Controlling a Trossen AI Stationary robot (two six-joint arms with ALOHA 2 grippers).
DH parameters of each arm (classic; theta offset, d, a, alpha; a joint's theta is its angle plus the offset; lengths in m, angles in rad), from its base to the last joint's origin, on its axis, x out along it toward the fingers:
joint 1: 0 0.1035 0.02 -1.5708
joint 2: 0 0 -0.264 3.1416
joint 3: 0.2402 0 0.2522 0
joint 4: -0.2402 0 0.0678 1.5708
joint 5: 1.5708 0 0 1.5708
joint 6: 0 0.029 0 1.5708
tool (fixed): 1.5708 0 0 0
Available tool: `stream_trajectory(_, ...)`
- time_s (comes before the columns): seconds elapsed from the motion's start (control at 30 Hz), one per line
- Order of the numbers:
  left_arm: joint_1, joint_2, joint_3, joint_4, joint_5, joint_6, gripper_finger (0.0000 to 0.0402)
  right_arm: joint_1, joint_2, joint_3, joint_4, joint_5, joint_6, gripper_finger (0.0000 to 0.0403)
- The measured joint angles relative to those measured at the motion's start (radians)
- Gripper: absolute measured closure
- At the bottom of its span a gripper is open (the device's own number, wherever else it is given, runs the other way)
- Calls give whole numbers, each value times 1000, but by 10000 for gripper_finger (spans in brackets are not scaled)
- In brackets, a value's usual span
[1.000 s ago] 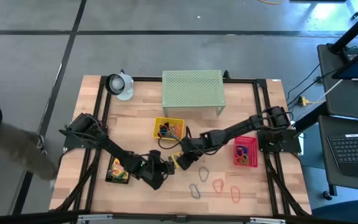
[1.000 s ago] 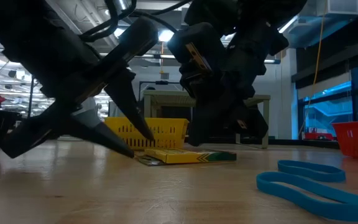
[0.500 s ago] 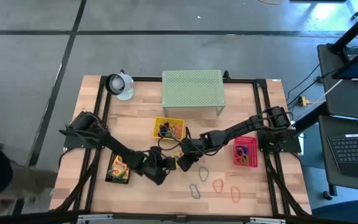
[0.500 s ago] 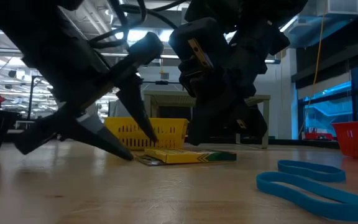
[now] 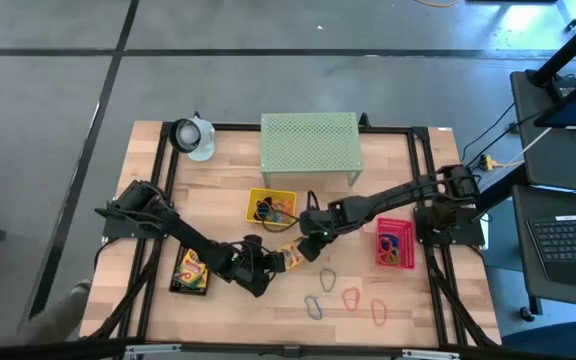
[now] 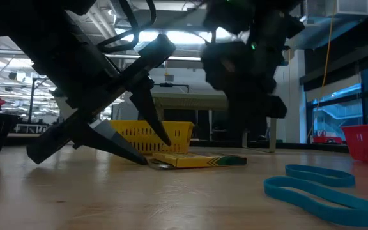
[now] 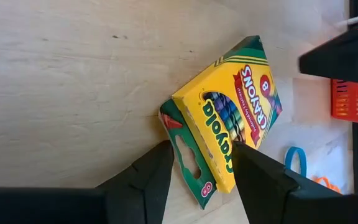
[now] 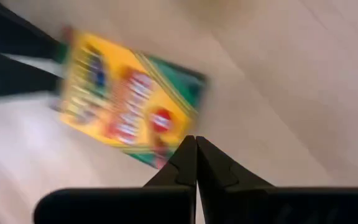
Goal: Pick & Place Office Desk Supplies
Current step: Put the crayon box into the black bin
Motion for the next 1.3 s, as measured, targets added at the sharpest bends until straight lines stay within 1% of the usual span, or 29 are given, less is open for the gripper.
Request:
stream_trajectory(0.1,0,1,0,3,-3,0,233,-10,24,-20,6,-29,-24,403)
stream_trajectory(0.23,0,2,-1,6,-8,0,233,-25,34,-35,3,-16,-41,403)
stream_trajectory(0.47,1,3,-1,10,-13,0,233,-40,34,-60,150,-52,-30,403)
stream_trajectory(0.8,1,3,-2,11,-22,1,233,-27,75,-62,277,-93,8,403)
stream_trajectory(1.0,1,3,-2,10,-24,4,235,-25,77,-62,292,-97,11,403)
stream_trajectory(1.07,1,3,-2,11,-22,23,247,-24,78,-64,309,-100,14,403)
stream_trajectory(1.13,2,3,-3,11,-11,43,273,-21,79,-65,328,-100,28,403)
stream_trajectory(1.2,2,4,-3,16,-6,58,313,-16,79,-65,366,-99,30,403)
stream_trajectory(1.27,2,5,-3,43,-23,83,363,-10,79,-64,381,-100,33,403)
stream_trajectory(1.3,2,5,-3,56,-31,102,378,-6,79,-64,382,-99,33,403)
